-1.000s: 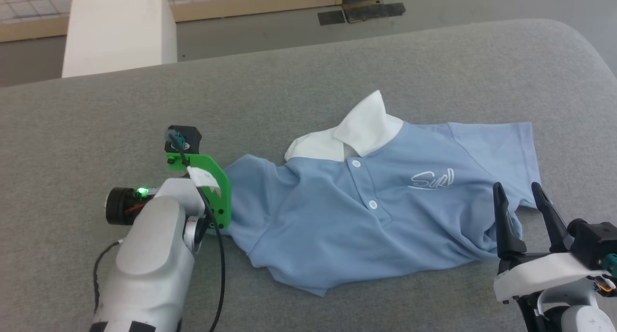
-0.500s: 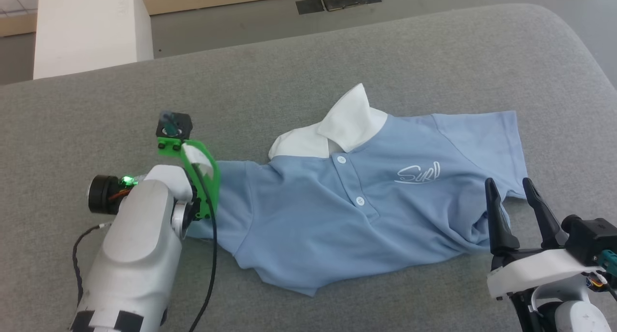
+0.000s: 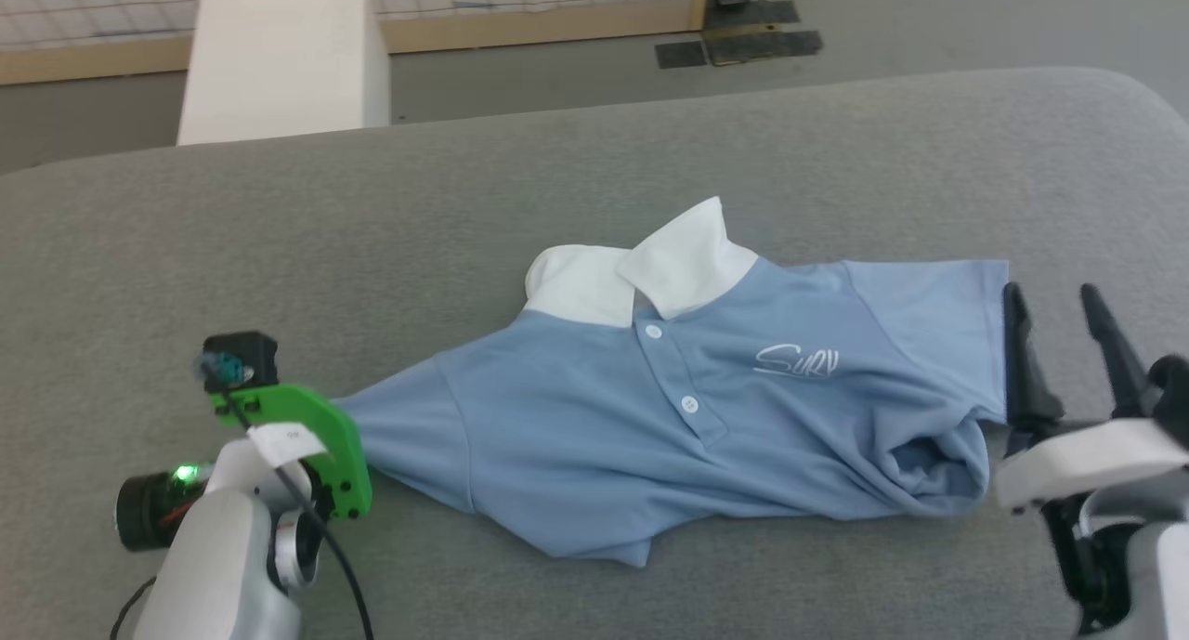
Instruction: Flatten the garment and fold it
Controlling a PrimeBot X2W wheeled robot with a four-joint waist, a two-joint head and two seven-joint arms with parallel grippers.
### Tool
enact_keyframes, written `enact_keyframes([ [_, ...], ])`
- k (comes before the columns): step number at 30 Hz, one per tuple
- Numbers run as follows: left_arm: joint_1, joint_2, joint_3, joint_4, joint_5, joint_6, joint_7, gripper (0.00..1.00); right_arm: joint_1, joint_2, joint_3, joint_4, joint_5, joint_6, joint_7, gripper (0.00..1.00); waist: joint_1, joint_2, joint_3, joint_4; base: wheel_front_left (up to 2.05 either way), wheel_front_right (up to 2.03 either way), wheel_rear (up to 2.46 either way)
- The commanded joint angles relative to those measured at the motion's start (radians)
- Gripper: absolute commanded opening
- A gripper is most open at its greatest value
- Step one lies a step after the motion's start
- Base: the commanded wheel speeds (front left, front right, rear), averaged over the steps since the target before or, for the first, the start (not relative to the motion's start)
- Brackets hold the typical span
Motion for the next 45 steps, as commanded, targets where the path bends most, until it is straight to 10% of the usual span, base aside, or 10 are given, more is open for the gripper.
enact_keyframes([
  [1,0.034,0.015,0.010,-0.030,-0.006,0.014,0.004,0.00,-0.036,-0.009,-0.013,0.024,-0.004,-0.002,0.015,1.00,-0.0001,0.0000,-0.012,0.052,0.00,0.00,0.00],
  [14,0.108,0.001,0.011,-0.217,-0.038,0.033,0.029,0.00,-0.402,-0.070,-0.217,0.503,-0.085,-0.002,0.431,1.00,-0.0001,0.0000,0.097,0.165,0.00,0.00,0.00],
  [25,0.073,-0.009,-0.007,-0.242,-0.046,0.031,0.027,0.00,-0.558,-0.103,-0.242,0.646,-0.204,-0.002,0.741,1.00,-0.0001,0.0000,0.159,0.193,0.00,0.00,0.00],
  [26,0.072,-0.009,-0.009,-0.243,-0.047,0.031,0.028,0.00,-0.564,-0.100,-0.239,0.653,-0.207,-0.002,0.780,0.94,-0.0001,0.0000,0.161,0.193,0.00,0.00,0.00],
  [28,0.069,-0.009,-0.012,-0.244,-0.049,0.029,0.029,0.00,-0.571,-0.097,-0.231,0.659,-0.201,-0.002,0.849,0.43,-0.0001,0.0000,0.164,0.193,0.00,0.00,0.00],
  [29,0.068,-0.008,-0.014,-0.245,-0.049,0.028,0.029,0.00,-0.571,-0.098,-0.222,0.659,-0.199,-0.002,0.888,0.00,-0.0001,0.0000,0.164,0.193,0.00,0.00,0.00],
  [45,-0.093,0.117,-0.015,-0.315,-0.053,-0.106,-0.035,0.00,-0.557,-0.200,0.022,0.305,-0.060,-0.002,0.996,0.00,-0.0001,0.0000,0.117,0.126,0.00,0.00,0.00],
])
